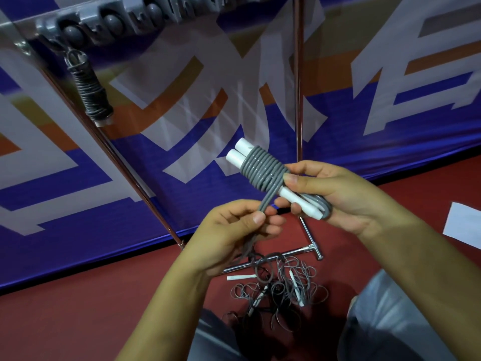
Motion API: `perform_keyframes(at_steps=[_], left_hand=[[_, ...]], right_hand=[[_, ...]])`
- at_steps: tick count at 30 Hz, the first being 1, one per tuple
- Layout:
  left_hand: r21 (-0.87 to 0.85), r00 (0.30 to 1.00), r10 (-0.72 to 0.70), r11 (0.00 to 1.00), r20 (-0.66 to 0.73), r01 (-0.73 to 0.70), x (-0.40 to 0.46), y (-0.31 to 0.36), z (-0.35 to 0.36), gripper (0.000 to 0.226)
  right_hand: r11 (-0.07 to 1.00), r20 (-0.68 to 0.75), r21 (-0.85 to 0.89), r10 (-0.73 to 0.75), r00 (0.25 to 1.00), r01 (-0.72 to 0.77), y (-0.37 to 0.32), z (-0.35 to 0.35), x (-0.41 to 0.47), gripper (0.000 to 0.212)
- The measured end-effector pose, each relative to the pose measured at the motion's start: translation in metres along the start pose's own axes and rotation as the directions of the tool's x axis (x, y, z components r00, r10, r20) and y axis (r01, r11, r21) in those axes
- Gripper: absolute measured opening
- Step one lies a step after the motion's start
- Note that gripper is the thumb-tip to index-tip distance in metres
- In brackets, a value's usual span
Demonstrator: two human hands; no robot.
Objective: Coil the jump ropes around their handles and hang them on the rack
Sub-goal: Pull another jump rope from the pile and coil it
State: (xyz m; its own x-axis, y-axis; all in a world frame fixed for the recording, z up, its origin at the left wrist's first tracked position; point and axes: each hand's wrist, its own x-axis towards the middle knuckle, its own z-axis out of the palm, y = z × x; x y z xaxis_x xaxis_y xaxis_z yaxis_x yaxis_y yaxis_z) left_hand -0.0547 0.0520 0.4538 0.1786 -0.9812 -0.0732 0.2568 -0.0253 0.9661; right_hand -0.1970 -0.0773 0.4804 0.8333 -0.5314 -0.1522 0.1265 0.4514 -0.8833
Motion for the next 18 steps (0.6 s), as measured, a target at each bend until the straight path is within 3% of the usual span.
perform_keyframes(at_steps=[4,8,12,16,18], left_hand=[[0.144,0.999,0.03,0.989,-0.018,-0.027,0.0,0.0,-0.008,0.025],[0.313,0.987,0.091,0.949,-0.133,-0.046,0.002,0.005,-0.008,0.022],[0.537,0.977,0.198,0.834,-0.078,-0.126,0.005,0.013,-0.005,0.028],[0.687,0.983,0.173,0.722,-0.065,-0.081,0.009,0.012,-0.01,0.034],[0.715,0.987,0.157,0.688,0.016,-0.121,0.014,0.012,-0.014,0.032]], right_hand=[[0.999,0.09,0.016,0.033,0.995,-0.035,-0.002,0.001,-0.003,0.028],[0.996,0.197,0.005,0.082,0.977,-0.084,-0.006,-0.003,-0.005,0.027],[0.99,0.319,-0.06,0.14,0.937,-0.128,-0.007,-0.007,-0.005,0.042],[0.976,0.319,-0.16,0.191,0.928,-0.145,-0.01,-0.005,-0.008,0.029],[0.967,0.333,-0.214,0.204,0.921,-0.137,-0.011,-0.004,-0.01,0.025]])
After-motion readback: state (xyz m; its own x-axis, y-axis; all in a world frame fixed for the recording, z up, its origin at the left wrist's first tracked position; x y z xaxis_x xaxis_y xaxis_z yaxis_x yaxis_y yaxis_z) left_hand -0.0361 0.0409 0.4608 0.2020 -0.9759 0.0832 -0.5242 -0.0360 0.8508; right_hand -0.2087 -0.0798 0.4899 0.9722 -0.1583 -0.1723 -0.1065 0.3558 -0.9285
